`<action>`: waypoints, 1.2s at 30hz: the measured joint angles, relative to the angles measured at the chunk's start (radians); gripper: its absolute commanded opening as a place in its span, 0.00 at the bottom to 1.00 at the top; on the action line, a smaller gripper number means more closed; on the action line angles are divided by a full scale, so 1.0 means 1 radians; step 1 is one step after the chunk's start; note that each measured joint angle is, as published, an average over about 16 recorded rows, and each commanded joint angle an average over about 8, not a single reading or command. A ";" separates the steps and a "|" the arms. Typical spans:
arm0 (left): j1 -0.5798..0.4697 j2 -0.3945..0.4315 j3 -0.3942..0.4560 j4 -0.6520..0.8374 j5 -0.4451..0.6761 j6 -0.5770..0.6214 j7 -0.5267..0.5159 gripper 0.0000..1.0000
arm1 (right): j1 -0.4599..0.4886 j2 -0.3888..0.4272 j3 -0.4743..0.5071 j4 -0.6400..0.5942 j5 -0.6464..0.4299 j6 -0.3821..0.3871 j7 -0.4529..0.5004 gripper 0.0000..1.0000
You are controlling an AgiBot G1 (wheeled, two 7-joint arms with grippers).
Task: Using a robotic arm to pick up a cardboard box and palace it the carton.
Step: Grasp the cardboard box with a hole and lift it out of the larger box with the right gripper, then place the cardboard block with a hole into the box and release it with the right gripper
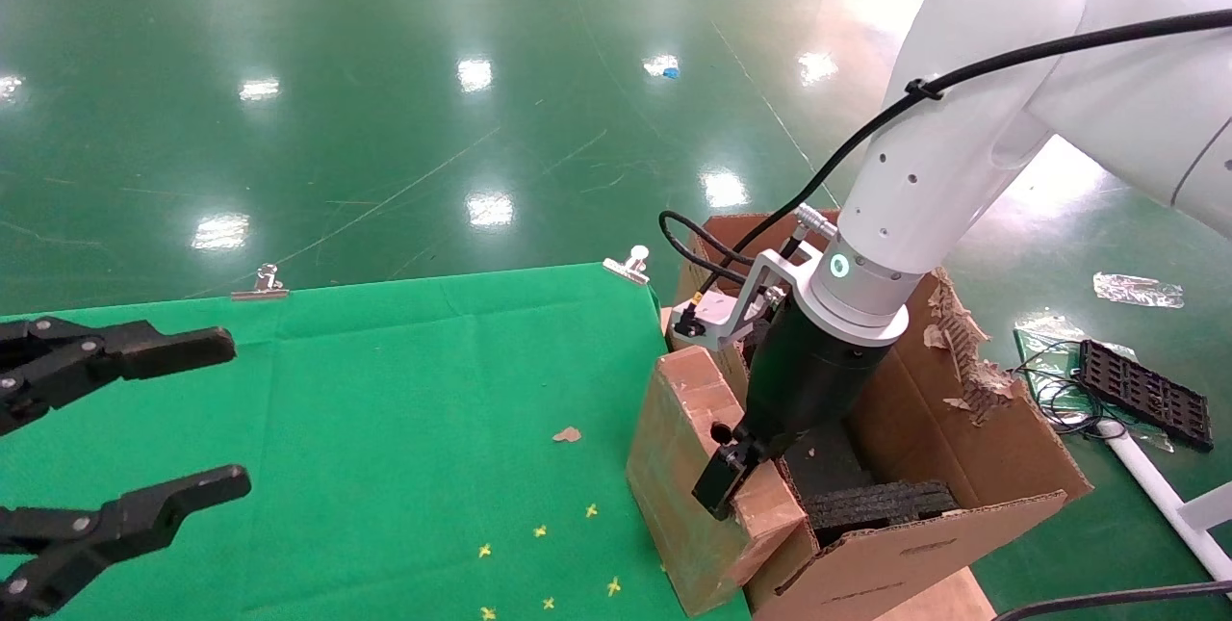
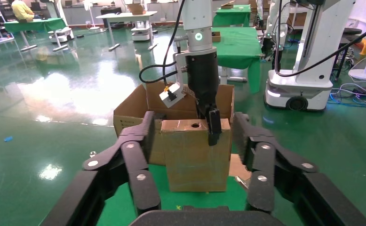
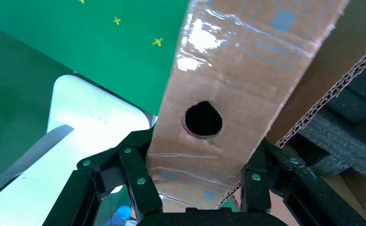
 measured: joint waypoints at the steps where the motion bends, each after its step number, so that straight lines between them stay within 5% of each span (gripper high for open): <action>1: 0.000 0.000 0.000 0.000 0.000 0.000 0.000 0.00 | 0.005 0.002 0.002 0.002 0.000 0.002 -0.003 0.00; 15: 0.000 0.000 0.001 0.000 0.000 0.000 0.000 0.00 | 0.201 0.101 0.100 -0.004 -0.005 0.082 -0.155 0.00; 29: 0.000 0.000 0.001 0.000 -0.001 0.000 0.001 0.01 | 0.355 0.254 0.113 -0.200 -0.105 0.082 -0.238 0.00; 36: 0.000 -0.001 0.001 0.000 -0.001 -0.001 0.001 0.89 | 0.317 0.292 0.074 -0.312 -0.150 0.058 -0.234 0.00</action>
